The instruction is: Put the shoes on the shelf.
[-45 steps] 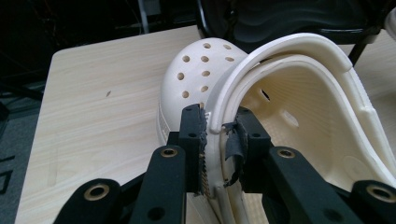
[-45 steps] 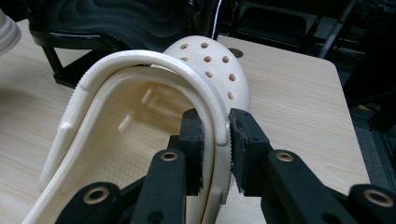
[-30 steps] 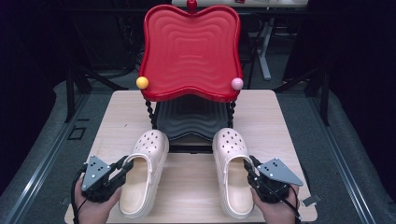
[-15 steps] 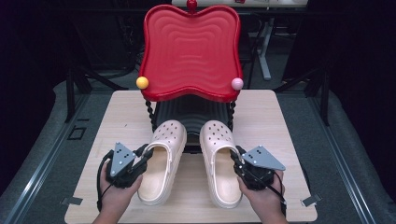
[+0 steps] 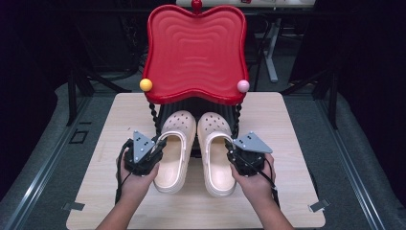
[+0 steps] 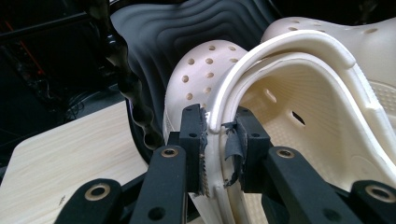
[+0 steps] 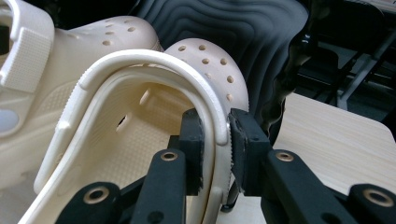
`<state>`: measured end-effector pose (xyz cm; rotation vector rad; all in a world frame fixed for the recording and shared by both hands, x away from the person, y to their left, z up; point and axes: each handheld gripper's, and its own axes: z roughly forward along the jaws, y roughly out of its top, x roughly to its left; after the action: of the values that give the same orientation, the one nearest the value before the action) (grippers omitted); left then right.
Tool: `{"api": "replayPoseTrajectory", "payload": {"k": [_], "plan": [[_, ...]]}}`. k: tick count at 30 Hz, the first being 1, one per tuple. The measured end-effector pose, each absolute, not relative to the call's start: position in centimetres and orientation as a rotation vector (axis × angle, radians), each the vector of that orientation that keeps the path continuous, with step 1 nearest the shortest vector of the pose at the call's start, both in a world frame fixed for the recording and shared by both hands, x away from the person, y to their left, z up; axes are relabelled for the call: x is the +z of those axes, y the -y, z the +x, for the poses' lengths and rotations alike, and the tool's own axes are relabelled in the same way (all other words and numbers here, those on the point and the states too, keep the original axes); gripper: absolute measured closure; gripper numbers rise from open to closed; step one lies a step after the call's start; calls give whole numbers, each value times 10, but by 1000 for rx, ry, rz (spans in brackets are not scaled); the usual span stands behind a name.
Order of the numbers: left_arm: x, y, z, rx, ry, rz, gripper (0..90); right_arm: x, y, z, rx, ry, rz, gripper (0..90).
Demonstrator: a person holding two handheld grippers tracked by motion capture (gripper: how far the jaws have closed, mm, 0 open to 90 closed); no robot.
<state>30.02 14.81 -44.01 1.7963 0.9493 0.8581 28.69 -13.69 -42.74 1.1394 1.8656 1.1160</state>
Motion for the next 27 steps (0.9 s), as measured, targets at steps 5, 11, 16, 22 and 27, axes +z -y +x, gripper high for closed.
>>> {"api": "replayPoseTrajectory", "payload": {"k": [5,11,16,22,27], "plan": [[-441,-143,311,858,-961,1794,759,-426,133,301,1115,-1862,1162,754],[-443,-135,321,859,-977,1782,757,-426,126,316,1092,-1861,1168,753],[-445,-132,331,870,-987,1769,755,-425,119,326,1083,-1838,1152,752],[-446,-129,347,851,-1013,1741,750,-424,116,340,1084,-1825,1182,750],[-443,-127,354,859,-1023,1741,747,-425,116,347,1088,-1813,1195,748]]}}
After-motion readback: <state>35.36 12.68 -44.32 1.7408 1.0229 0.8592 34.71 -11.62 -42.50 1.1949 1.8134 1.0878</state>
